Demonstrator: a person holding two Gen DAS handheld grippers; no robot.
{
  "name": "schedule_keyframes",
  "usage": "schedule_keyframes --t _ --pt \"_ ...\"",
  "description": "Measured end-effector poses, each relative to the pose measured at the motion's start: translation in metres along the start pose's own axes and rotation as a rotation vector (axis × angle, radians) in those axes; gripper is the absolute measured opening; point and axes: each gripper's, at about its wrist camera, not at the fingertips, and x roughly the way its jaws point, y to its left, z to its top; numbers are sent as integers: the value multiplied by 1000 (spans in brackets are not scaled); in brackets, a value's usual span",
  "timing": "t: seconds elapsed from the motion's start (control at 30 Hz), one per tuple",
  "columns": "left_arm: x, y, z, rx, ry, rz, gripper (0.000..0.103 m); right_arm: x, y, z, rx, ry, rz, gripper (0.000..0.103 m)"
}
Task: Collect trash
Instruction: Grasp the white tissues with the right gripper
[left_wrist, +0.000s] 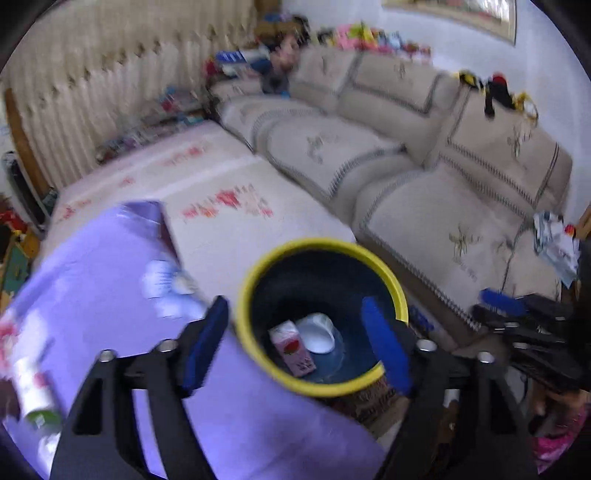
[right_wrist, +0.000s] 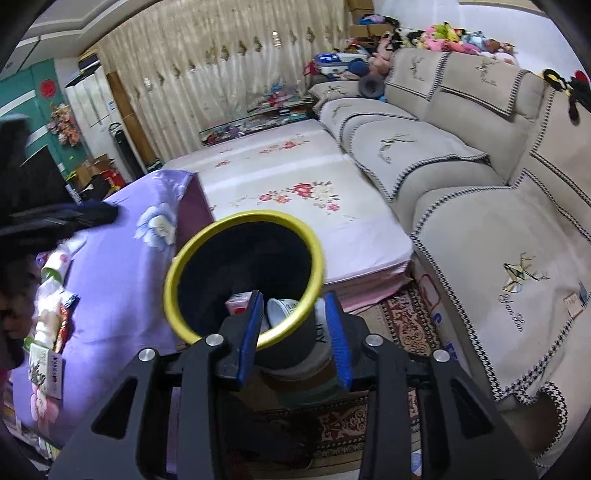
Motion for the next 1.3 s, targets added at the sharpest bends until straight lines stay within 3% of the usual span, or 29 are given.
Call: schedule_keyframes --t 0.13,0.23,0.3,0.43,0.57,0.73,0.97,1.1,1.2,1.3 --pt "-89 32 -33 -69 -124 78 91 5 31 -3 -47 15 54 34" --pt "-143 63 -69 -138 -171 149 92 11 62 -5 -88 29 97 34" --pt "-170 83 -96 -177 -186 207 93 14 86 -6 -120 38 133 34" --pt "-225 122 -159 -262 -206 389 93 19 135 -11 -187 57 205 34" --pt "-260 147 -212 -343 -210 497 94 25 191 -17 -260 84 288 34" --pt "-283 170 -264 -426 -223 582 94 25 264 -22 -352 104 389 34" --pt "-281 187 -300 -519 -225 565 94 40 371 -14 -519 163 518 35" --pt "-280 190 -308 -534 -230 561 94 65 421 -18 -636 192 451 43" --pt "-279 188 -307 -538 -230 572 94 89 440 -19 -656 244 422 51" --pt "-277 193 -311 -549 -225 573 94 106 449 -23 -662 269 396 51"
